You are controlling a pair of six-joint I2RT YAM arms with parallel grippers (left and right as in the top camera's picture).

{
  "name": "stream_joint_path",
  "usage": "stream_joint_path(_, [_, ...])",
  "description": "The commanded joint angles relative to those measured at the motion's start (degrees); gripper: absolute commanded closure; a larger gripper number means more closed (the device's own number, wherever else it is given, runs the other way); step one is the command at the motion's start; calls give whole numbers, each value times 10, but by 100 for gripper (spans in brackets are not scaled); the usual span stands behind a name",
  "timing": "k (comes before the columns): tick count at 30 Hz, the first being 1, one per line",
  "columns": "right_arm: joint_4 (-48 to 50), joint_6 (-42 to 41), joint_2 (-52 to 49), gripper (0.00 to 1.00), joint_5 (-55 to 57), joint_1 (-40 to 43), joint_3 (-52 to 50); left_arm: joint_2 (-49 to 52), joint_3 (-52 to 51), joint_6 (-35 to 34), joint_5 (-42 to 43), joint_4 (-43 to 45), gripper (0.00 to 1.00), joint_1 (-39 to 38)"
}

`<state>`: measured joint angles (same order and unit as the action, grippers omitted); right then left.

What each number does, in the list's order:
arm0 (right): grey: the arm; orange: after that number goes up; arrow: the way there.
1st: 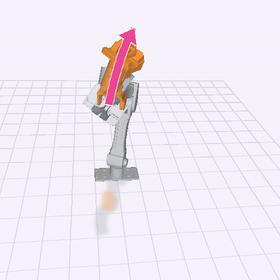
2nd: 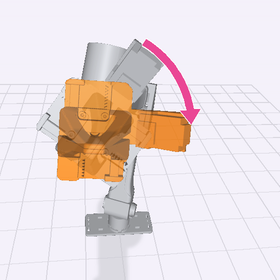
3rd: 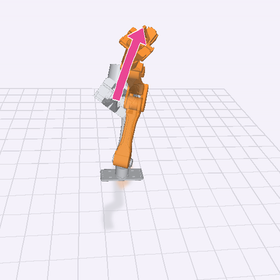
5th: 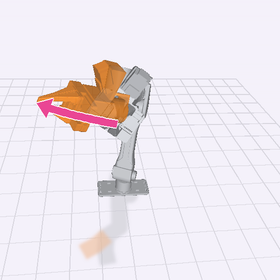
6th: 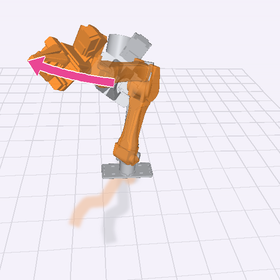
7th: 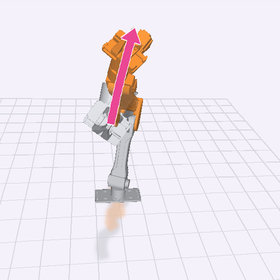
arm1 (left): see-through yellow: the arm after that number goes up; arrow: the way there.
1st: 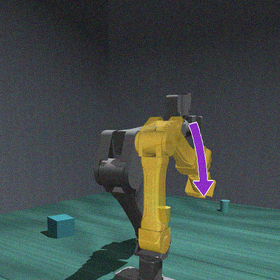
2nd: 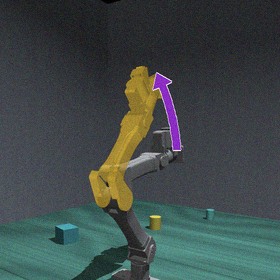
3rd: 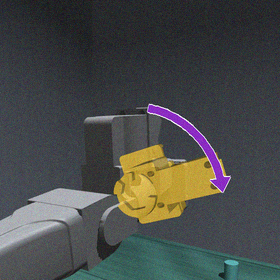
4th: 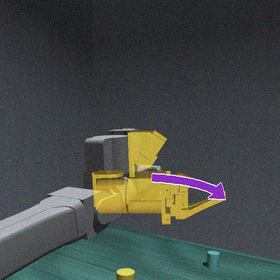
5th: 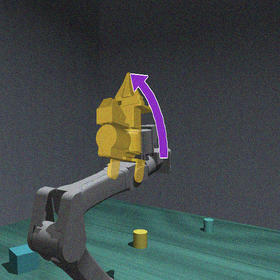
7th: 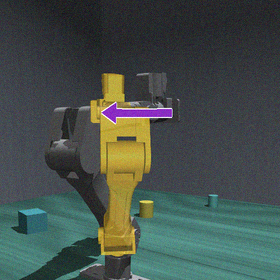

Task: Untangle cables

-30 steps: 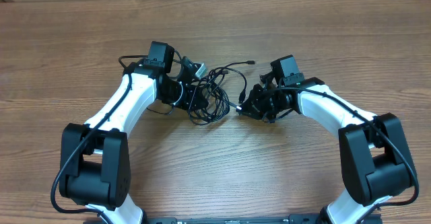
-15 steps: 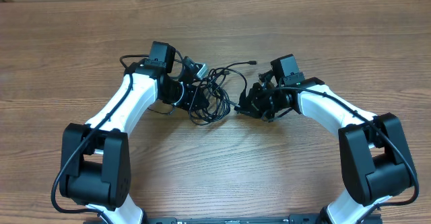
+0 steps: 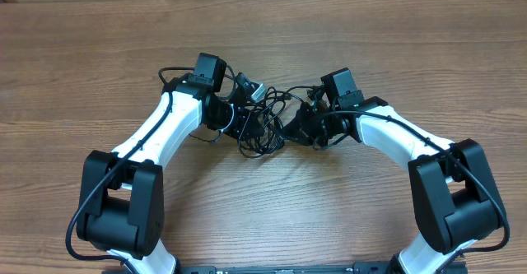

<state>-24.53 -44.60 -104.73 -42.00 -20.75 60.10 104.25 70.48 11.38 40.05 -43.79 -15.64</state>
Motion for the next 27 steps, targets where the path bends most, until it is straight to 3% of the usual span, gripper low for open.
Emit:
stream_joint_path(1, [-10,45,19,96,-9,3,0,-15,-3,13,56,2,96,11])
stream_joint_path(16, [-106,223,19,96,-177,82,0,-15,-3,-33,19,-1,96,22])
stream_joint_path(27, [-100,221,19,96,-196,80,0,-15,-3,-50,19,-1,96,22])
